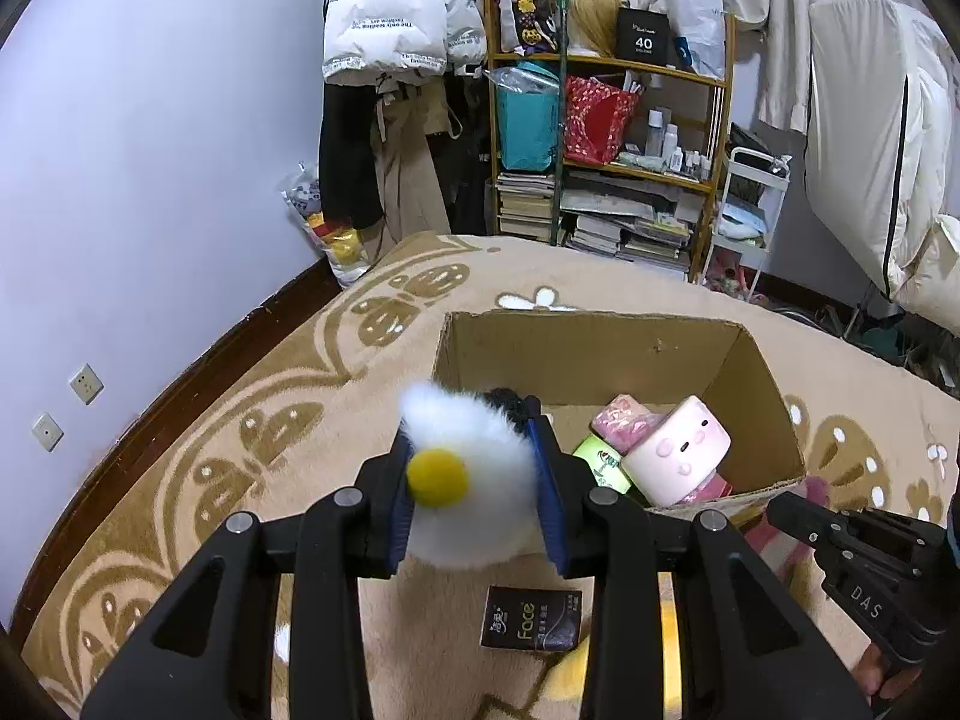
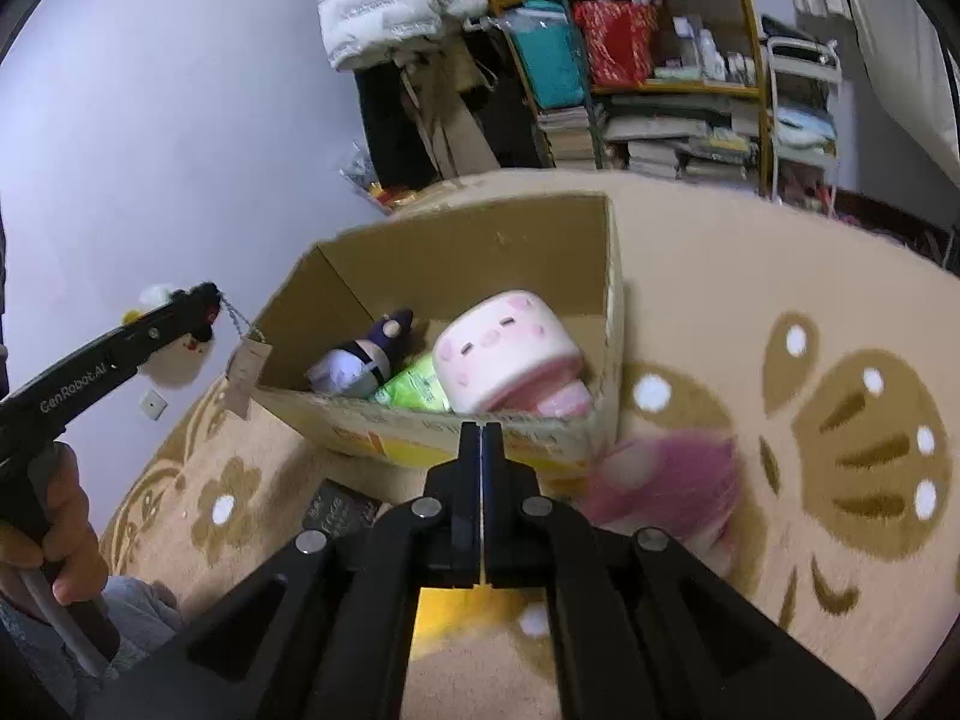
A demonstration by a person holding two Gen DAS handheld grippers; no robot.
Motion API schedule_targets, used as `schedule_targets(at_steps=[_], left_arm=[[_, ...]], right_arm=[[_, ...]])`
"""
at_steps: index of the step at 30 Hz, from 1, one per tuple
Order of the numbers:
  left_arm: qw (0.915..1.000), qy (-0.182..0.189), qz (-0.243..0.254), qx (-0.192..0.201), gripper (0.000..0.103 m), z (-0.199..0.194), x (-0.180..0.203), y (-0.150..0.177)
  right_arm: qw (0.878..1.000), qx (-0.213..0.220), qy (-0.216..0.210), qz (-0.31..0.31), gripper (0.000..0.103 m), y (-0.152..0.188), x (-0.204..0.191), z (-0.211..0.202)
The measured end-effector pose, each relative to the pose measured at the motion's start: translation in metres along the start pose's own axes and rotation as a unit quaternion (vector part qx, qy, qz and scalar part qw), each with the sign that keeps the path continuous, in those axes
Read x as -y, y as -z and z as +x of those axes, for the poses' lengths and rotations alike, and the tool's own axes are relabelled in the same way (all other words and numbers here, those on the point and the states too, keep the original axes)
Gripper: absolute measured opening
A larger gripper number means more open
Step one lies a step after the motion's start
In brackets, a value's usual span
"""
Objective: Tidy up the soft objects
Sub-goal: 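Lift the pompom with the left tool while the right tool raises the yellow dog plush, then release the pompom into the box while the right tool drops the dog plush in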
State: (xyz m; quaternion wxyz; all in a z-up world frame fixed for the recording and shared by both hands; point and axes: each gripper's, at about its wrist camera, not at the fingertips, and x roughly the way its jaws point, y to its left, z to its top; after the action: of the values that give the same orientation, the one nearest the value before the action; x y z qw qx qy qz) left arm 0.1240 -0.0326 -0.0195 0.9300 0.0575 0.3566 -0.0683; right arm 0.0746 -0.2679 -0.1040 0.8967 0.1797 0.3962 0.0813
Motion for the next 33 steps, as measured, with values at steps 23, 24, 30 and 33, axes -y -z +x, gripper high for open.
schedule_targets(at_steps=[23, 24, 30, 33], left_arm=[[0.9974, -0.017, -0.016, -0.069, 0.033, -0.007, -0.017, 0.024], [0.9972, -0.016, -0.018, -0.071, 0.033, -0.007, -0.019, 0.025], [0.9974, -0.014, -0.021, -0.067, 0.033, -0.009, -0.021, 0.024], [0.9974, -0.01, -0.021, -0.069, 0.033, -0.009, -0.02, 0.023]], right_arm=[[0.99, -0.133, -0.033, -0.037, 0.061, 0.064, -0.039, 0.025], [0.989, -0.141, -0.031, -0.038, 0.061, 0.066, -0.04, 0.03], [0.981, -0.187, -0.03, -0.033, 0.072, 0.079, -0.038, 0.053], [0.979, -0.201, -0.033, -0.03, 0.062, 0.084, -0.037, 0.059]])
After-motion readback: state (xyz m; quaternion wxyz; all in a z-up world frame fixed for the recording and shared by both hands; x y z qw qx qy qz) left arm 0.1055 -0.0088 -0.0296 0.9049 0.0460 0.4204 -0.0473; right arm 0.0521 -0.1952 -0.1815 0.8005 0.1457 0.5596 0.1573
